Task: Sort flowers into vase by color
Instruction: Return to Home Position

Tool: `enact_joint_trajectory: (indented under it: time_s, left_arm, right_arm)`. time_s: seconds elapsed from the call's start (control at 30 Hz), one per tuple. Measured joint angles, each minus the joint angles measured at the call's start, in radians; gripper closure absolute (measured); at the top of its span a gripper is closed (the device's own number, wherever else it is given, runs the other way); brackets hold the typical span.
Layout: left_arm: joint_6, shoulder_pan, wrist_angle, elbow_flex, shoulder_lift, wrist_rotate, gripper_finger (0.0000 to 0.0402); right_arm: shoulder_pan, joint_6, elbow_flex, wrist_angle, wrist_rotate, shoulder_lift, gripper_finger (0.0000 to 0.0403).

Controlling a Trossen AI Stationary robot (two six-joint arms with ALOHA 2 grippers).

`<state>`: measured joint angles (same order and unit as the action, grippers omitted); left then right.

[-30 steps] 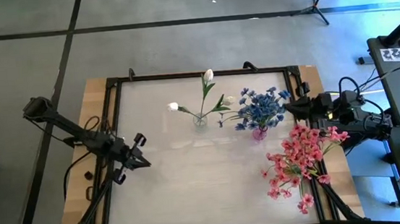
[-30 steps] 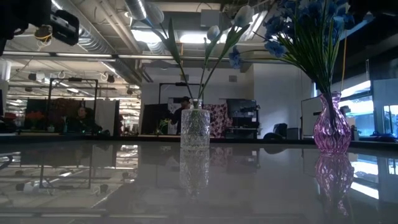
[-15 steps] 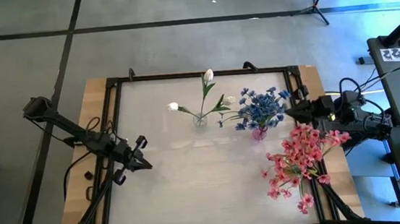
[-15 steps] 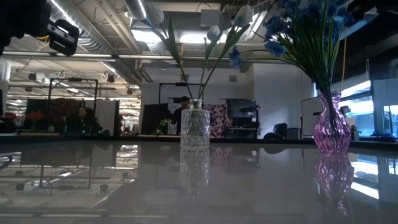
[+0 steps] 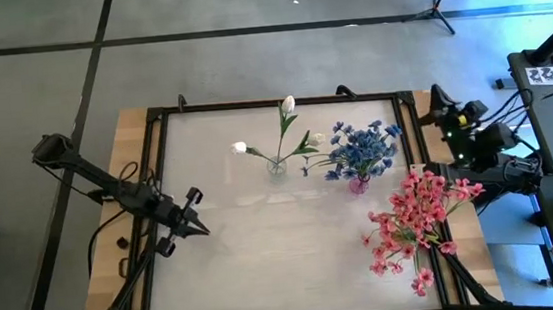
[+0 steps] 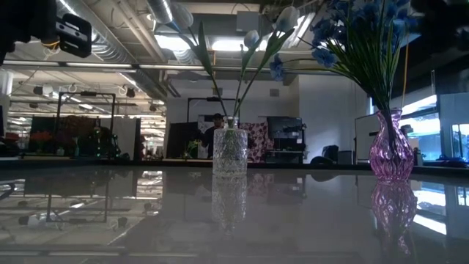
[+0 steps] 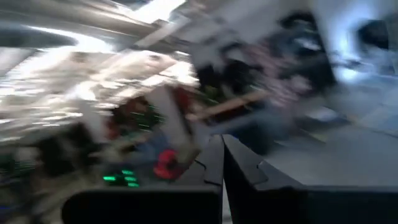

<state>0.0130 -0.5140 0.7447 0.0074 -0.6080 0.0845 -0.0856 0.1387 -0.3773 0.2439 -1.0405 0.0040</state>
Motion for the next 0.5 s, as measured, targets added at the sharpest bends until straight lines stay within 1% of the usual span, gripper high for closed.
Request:
enact_joint_trajectory:
  time_s: [0.03,0.07,0.1,0.17,0.23,0.3,0.33,0.4,0.43,0.5]
  left_arm:
    - [0.002,0.0,-0.009,0.0,0.0,0.0,0.0388]
    - [0.003,0.0,-0.015,0.0,0.0,-0.001,0.0388]
    - [0.002,0.0,-0.017,0.0,0.0,-0.009,0.0388]
    - [-0.016,0.0,-0.026,0.0,0.0,-0.032,0.0388]
    - [-0.044,0.0,-0.038,0.0,0.0,-0.046,0.0388]
    - [-0.056,0.0,-0.034,0.0,0.0,-0.052,0.0388]
    - [-0.057,0.0,-0.035,0.0,0.0,-0.052,0.0388]
    - [-0.059,0.0,-0.035,0.0,0.0,-0.053,0.0388]
    - [-0.06,0.0,-0.035,0.0,0.0,-0.053,0.0388]
    - [-0.067,0.0,-0.037,0.0,0.0,-0.053,0.0388]
  right_arm:
    - [0.0,-0.015,0.0,-0.031,-0.073,0.0,0.04]
    - [0.0,-0.044,-0.001,-0.07,-0.123,0.0,0.04]
    - [0.0,-0.07,-0.001,-0.122,-0.151,0.0,0.04]
    - [0.0,-0.162,0.012,-0.218,-0.172,0.0,0.04]
    - [0.0,-0.258,0.058,-0.256,-0.14,0.0,0.04]
    - [0.0,-0.287,0.116,-0.235,-0.104,0.0,0.04]
    - [0.0,-0.289,0.146,-0.188,-0.098,0.0,0.04]
    - [0.0,-0.289,0.208,-0.083,-0.121,0.0,0.04]
    - [0.0,-0.288,0.239,-0.049,-0.139,0.0,0.04]
    - [0.0,-0.274,0.286,-0.008,-0.135,0.0,0.04]
